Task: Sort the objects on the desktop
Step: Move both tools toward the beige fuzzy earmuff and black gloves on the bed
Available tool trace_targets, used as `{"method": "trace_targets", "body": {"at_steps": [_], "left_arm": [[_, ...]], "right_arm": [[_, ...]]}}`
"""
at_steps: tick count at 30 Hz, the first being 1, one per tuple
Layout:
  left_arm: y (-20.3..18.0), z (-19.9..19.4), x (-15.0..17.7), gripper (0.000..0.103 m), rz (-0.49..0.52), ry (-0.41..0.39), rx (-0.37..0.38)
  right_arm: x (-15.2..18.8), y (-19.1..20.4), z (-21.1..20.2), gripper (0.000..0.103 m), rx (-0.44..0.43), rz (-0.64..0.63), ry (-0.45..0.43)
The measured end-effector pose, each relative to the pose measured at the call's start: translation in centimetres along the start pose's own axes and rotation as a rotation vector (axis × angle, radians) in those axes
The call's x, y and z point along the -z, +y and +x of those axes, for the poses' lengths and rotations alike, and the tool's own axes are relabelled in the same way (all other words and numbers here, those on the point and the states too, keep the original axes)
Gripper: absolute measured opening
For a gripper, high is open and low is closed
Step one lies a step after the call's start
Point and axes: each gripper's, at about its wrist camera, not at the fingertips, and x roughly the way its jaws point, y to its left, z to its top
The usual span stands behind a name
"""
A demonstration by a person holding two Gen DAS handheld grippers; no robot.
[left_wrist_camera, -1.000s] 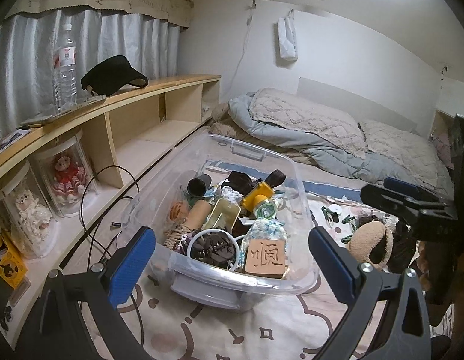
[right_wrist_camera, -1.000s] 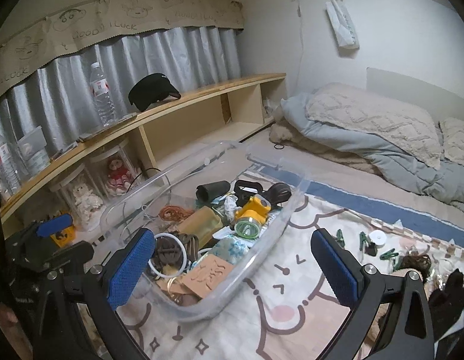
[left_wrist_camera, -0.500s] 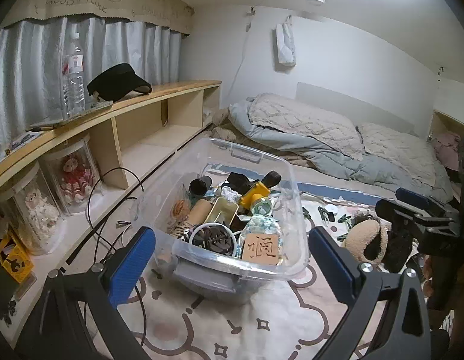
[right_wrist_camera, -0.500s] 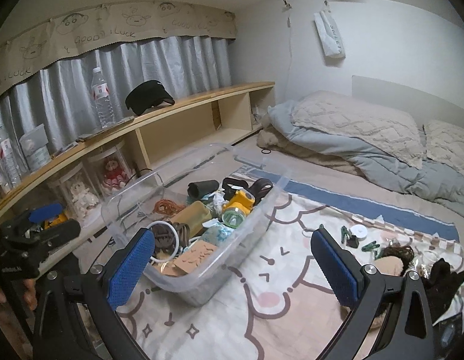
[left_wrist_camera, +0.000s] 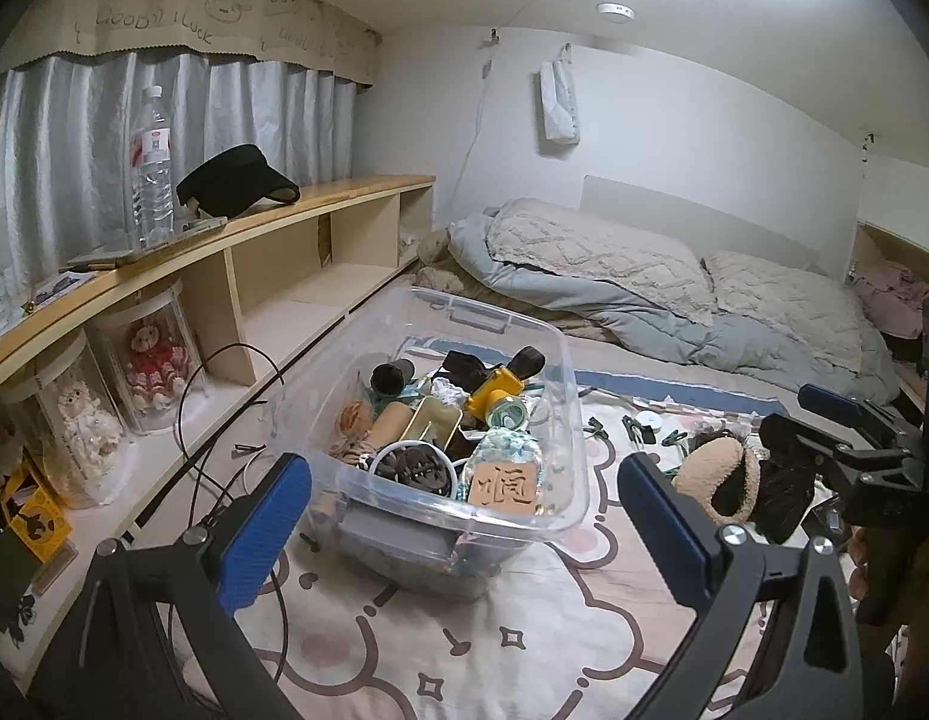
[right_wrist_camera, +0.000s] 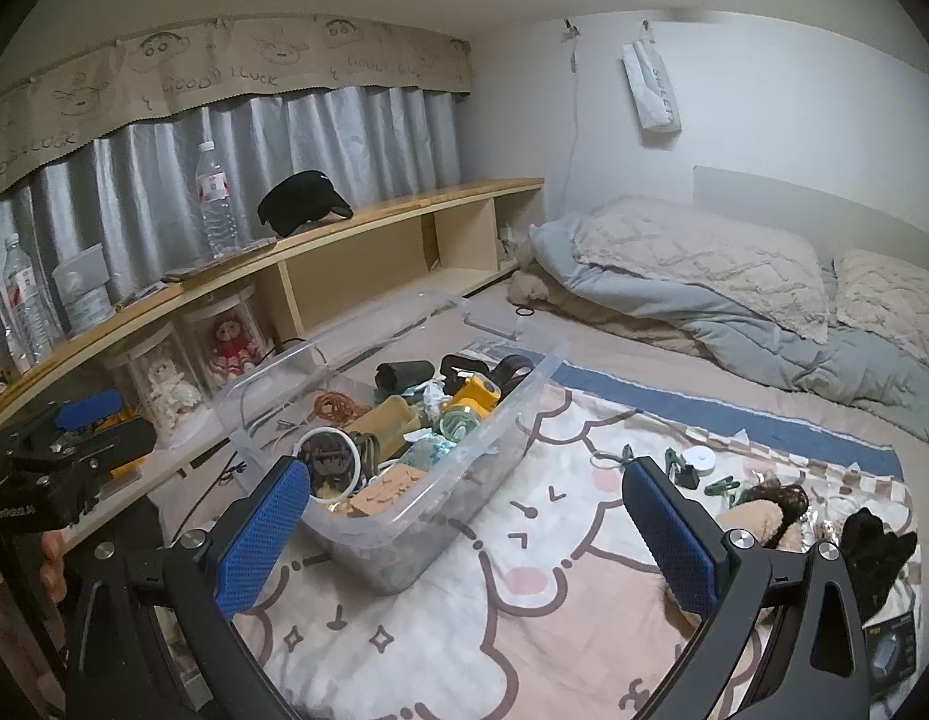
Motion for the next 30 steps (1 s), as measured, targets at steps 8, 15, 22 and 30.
{"method": "trace_targets", "body": {"at_steps": [8, 15, 22, 30], "left_arm": [[-1.5, 0.1, 0.5, 0.103, 0.013, -0.002, 0.016], [-3.4, 0.4, 0.8, 0.103, 0.014, -0.015, 0.065], [-5.5, 1.2, 1.5, 0.103, 0.024, -0.034, 0.103], [-8.7, 3.2, 2.3, 0.103, 0.060, -0.039, 0.140]], "right_arm": [[0.9, -0.7, -1.7, 0.103, 0.020, -0.004, -0.031], [1.8, -1.7, -2.9, 0.103, 0.079, -0.026, -0.049], [3.1, -4.3, -4.4, 0.103, 0.145, -0.020, -0.073], [5.1, -7.9, -5.4, 0.103, 0.229, 0.018, -0.093]]}}
